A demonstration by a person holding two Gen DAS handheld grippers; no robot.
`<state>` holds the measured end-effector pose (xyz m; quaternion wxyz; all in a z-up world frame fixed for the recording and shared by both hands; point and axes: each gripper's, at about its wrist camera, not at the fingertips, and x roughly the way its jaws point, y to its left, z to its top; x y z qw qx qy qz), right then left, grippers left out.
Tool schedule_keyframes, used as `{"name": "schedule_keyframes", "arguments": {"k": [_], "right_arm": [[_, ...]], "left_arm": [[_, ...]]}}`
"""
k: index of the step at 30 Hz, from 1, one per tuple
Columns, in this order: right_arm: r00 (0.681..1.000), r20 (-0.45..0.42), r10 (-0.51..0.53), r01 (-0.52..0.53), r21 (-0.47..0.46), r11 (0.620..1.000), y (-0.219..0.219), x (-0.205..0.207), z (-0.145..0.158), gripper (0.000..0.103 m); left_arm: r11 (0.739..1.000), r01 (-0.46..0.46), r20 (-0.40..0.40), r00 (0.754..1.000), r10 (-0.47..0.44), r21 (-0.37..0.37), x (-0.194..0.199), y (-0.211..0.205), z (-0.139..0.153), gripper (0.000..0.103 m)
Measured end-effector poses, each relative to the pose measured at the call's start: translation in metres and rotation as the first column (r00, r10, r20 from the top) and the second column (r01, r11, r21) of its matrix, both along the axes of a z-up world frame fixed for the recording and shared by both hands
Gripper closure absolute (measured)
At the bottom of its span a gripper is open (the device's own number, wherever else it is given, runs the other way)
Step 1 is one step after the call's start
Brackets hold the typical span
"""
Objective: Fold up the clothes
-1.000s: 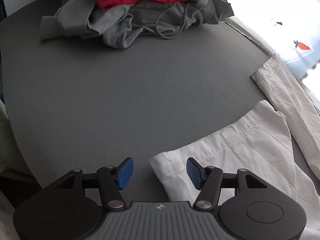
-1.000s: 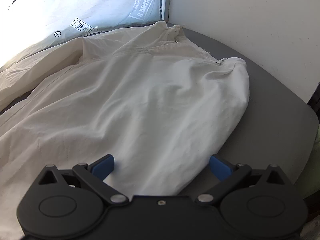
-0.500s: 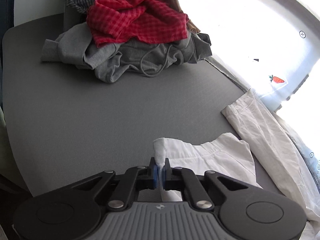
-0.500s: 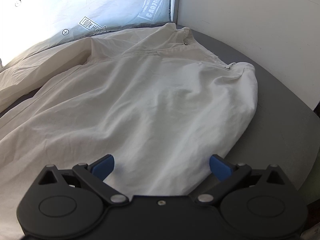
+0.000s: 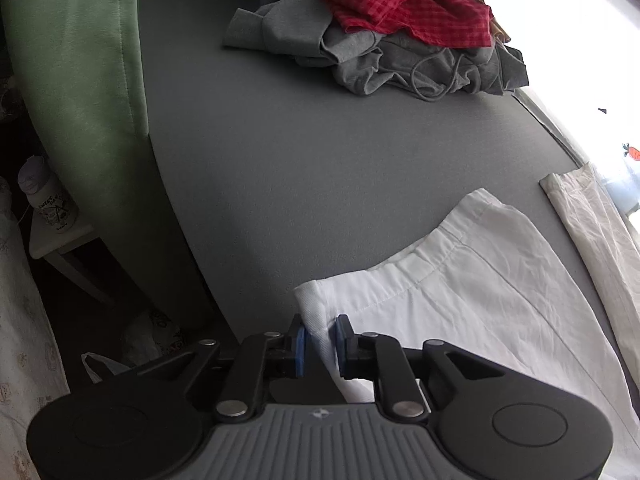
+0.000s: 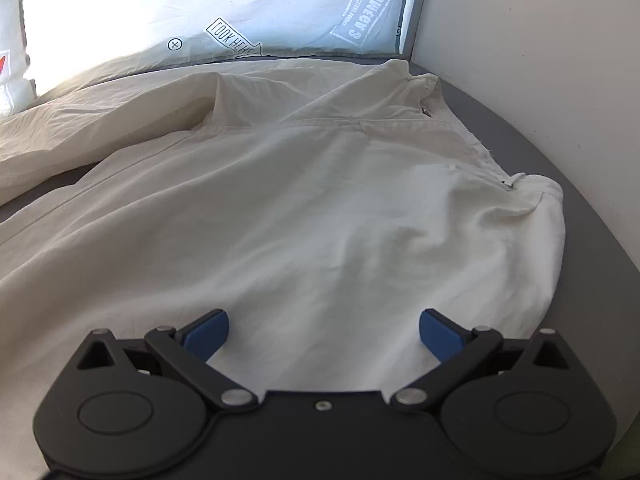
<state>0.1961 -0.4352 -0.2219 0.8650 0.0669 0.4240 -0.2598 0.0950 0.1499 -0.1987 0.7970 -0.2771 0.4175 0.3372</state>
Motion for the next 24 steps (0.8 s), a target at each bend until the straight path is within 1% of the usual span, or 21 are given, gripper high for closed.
{"name": "schedule_keyframes", "arguments": {"k": [2,4,5,7,9,12,14,16,18,20,24], "right_arm": [[1.0,-0.004,0.0,0.0,0.01,1.0,-0.002,0.001,-0.001,0.0],[1.0,-0.009,-0.009,0.009,0.017,1.0,-0.002,0.001,-0.003,0.0],[1.0,-0.01,-0.016,0.016,0.02,1.0,-0.003,0.0,-0.005,0.0],[0.999,-0.007,-0.039,0.039,0.032,0.999,-0.003,-0.002,-0.008,0.0],[0.997,0.007,-0.072,0.071,0.048,0.996,-0.003,-0.004,-0.01,0.0],[0.992,0.033,-0.125,0.123,0.059,0.991,-0.001,-0.008,-0.012,0.0],[0.988,0.04,-0.152,0.15,0.051,0.987,0.003,-0.008,-0.013,0.0],[0.982,0.045,-0.183,0.181,0.046,0.982,0.006,-0.009,-0.013,0.0],[0.977,0.044,-0.208,0.206,0.043,0.978,0.009,-0.009,-0.013,0.0],[0.973,0.037,-0.227,0.226,0.042,0.973,0.012,-0.009,-0.012,0.0],[0.967,0.015,-0.253,0.253,0.016,0.967,0.02,-0.008,-0.01,0.0]], "left_arm": [[0.999,0.004,0.025,1.0,-0.005,0.046,0.003,0.001,0.009,0.08],[0.993,0.005,0.032,0.999,-0.009,0.115,0.011,0.003,0.02,0.077],[0.991,0.012,0.041,0.999,-0.018,0.135,0.017,0.005,0.024,0.075],[0.989,0.046,0.064,0.996,-0.056,0.142,0.031,0.011,0.03,0.071],[0.986,0.105,0.074,0.991,-0.116,0.132,0.049,0.014,0.029,0.068],[0.97,0.217,0.066,0.972,-0.225,0.109,0.08,0.012,0.021,0.059],[0.954,0.291,0.059,0.954,-0.295,0.074,0.104,0.008,0.01,0.05],[0.939,0.342,0.053,0.938,-0.343,0.028,0.125,0.004,-0.003,0.047],[0.923,0.384,0.049,0.922,-0.383,-0.004,0.145,0.001,-0.014,0.046],[0.912,0.41,0.04,0.911,-0.409,-0.016,0.163,-0.003,-0.022,0.043],[0.889,0.459,0.02,0.888,-0.459,0.0,0.191,-0.005,-0.034,0.035]]}}
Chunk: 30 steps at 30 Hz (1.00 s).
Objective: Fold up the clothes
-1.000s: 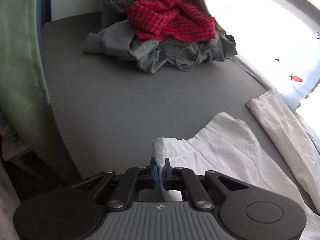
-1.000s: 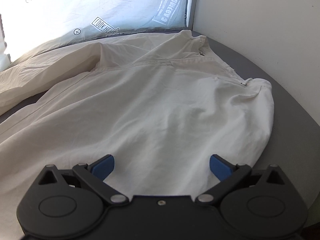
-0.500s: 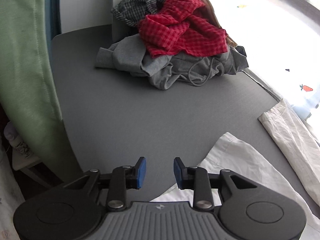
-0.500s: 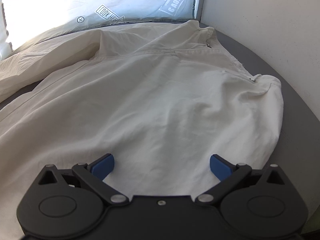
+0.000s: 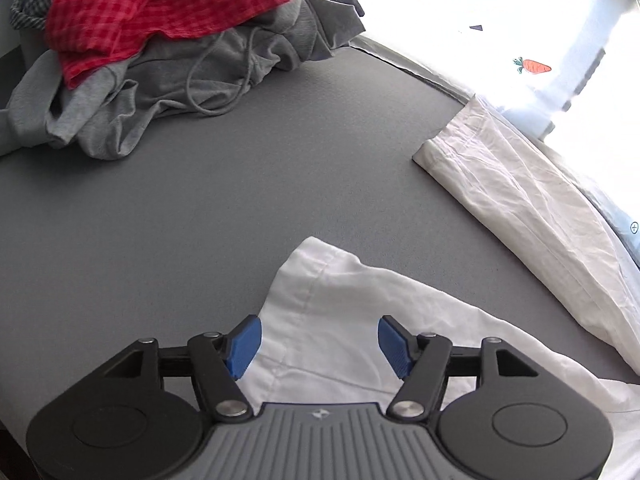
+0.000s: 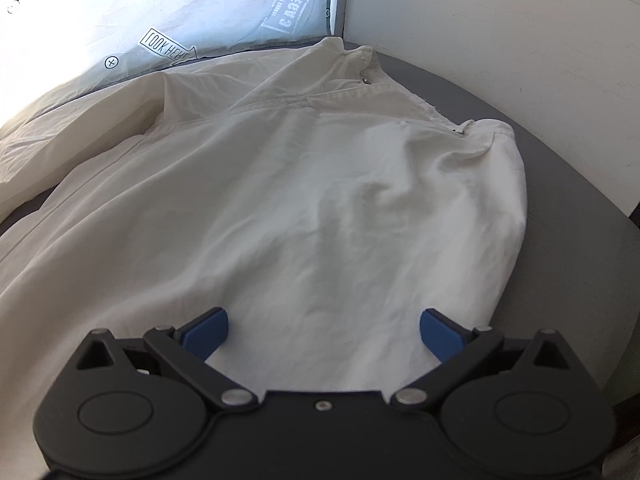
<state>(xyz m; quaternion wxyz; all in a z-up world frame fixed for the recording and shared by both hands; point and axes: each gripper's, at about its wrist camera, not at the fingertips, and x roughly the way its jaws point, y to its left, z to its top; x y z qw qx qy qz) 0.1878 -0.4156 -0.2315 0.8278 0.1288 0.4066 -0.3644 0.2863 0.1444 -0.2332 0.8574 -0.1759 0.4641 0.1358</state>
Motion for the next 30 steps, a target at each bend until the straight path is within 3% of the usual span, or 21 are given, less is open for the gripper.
{"name": "schedule_keyframes", "arguments": {"k": [6,7,9,11,13,20,22,24,26,30], "right_arm": [[0.998,-0.022,-0.064,0.063,-0.014,0.998,0.007,0.005,0.0,0.0],[0.997,-0.025,-0.077,0.076,-0.014,0.997,0.007,0.006,0.0,0.0],[0.994,-0.031,-0.101,0.1,-0.013,0.995,0.008,0.009,0.001,0.0],[0.993,-0.041,-0.113,0.113,-0.02,0.993,0.01,0.012,0.001,0.0],[0.992,-0.057,-0.117,0.115,-0.033,0.993,0.013,0.015,0.001,0.0],[0.993,-0.081,-0.082,0.075,-0.093,0.993,0.017,0.025,0.012,0.0],[0.995,-0.068,-0.076,0.069,-0.099,0.993,0.017,0.026,0.016,0.0],[0.995,-0.057,-0.08,0.075,-0.092,0.993,0.014,0.025,0.017,0.0],[0.995,-0.048,-0.09,0.086,-0.081,0.993,0.011,0.024,0.016,0.0],[0.994,-0.028,-0.11,0.108,-0.072,0.992,0.004,0.014,0.015,0.0]], "left_arm": [[0.996,0.085,-0.074,0.994,-0.083,0.028,0.032,0.003,-0.021,0.029],[0.993,0.11,-0.072,0.992,-0.107,0.046,0.033,0.001,-0.021,0.035],[0.987,0.129,-0.067,0.99,-0.123,0.094,0.033,-0.002,-0.02,0.06],[0.987,0.122,-0.055,0.992,-0.117,0.107,0.034,-0.001,-0.018,0.092],[0.997,0.072,-0.024,0.997,-0.071,0.036,0.038,0.009,-0.011,0.093],[0.999,-0.047,0.093,0.995,0.047,0.003,0.077,0.031,0.035,0.098],[0.996,-0.081,0.078,0.993,0.084,-0.04,0.092,0.037,0.028,0.098],[0.993,-0.111,0.016,0.994,0.111,-0.027,0.104,0.035,0.014,0.097],[0.991,-0.135,-0.037,0.99,0.135,-0.001,0.106,0.031,0.007,0.087],[0.989,-0.151,-0.003,0.989,0.151,0.008,0.084,0.025,0.015,0.078]]}}
